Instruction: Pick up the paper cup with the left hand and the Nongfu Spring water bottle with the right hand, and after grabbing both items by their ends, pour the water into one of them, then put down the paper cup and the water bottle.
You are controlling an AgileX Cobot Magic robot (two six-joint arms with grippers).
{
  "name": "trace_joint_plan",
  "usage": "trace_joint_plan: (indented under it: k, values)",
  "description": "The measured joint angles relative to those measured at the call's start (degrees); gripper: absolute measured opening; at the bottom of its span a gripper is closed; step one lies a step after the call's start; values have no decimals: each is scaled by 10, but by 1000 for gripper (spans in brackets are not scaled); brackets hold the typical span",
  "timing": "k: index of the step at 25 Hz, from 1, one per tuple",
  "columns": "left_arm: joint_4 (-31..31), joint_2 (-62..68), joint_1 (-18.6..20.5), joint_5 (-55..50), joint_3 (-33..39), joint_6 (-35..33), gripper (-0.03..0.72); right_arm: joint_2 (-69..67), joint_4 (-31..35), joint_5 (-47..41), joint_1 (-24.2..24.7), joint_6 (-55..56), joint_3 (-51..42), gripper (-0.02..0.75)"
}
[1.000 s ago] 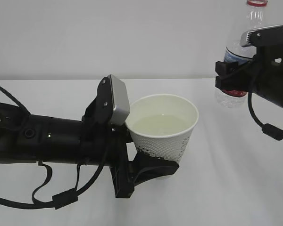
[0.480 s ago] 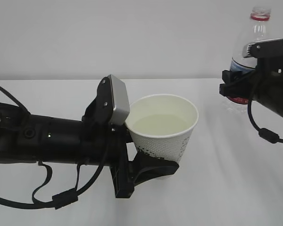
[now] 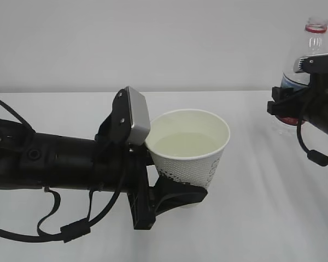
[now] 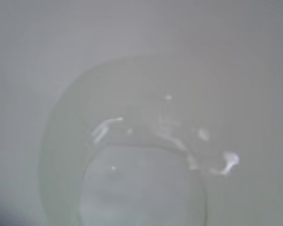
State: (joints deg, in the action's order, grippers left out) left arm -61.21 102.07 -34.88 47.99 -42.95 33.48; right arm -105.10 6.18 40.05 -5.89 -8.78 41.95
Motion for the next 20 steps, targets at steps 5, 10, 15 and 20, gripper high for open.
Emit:
trace_joint_plan:
  k: [5,10,15,20]
  values:
    - [0,0,0,0,0,0,504,-22,-2,30,0,13,0,476]
    - [0,0,0,0,0,0,504,-48,-3,68,0,25,0,476]
    - [0,0,0,0,0,0,504,-72,-9,98,0,26,0,476]
    - [0,0,0,0,0,0,504,-100,-10,133,0,26,1,476]
